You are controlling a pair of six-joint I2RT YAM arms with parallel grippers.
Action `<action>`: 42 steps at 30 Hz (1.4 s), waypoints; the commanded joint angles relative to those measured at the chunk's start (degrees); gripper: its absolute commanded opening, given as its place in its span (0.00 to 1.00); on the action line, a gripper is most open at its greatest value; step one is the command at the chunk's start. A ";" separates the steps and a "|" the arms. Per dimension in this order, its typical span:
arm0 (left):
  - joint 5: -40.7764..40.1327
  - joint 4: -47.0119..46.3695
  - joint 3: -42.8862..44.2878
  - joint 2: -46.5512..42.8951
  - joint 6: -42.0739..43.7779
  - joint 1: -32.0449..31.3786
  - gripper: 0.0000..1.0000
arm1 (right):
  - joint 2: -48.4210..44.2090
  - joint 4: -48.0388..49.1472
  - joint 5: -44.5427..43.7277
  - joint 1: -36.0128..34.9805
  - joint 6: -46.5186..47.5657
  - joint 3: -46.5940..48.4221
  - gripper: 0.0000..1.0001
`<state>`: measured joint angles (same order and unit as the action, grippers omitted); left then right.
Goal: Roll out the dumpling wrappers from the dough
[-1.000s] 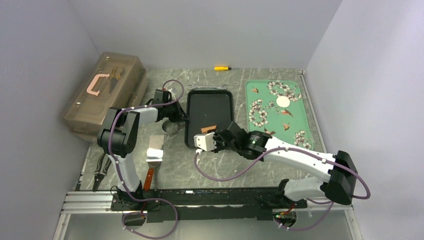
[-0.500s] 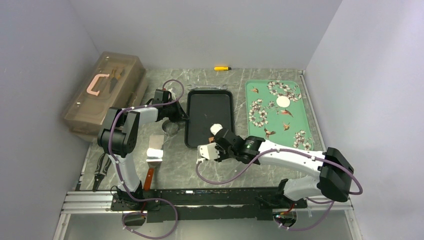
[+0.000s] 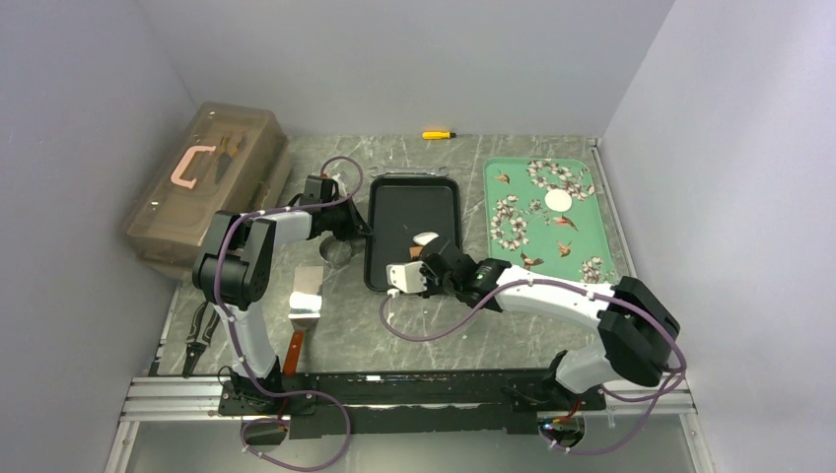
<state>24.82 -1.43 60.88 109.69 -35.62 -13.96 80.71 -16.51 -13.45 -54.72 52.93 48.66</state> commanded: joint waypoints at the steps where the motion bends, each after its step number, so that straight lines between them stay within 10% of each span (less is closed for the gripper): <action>1: -3.50 3.18 0.12 2.74 1.34 -0.01 0.00 | 2.46 6.10 0.14 1.06 3.01 1.73 0.00; 14: -3.48 3.48 0.51 3.39 1.31 0.00 0.00 | -7.43 -15.34 11.82 -7.33 -1.15 8.94 0.00; 42: -2.89 3.75 0.90 4.28 1.11 0.42 0.00 | 3.36 -6.06 -2.92 -0.73 0.59 6.41 0.00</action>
<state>25.71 -1.21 61.98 110.65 -35.55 -13.78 86.00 -20.36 -16.29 -55.61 54.68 57.25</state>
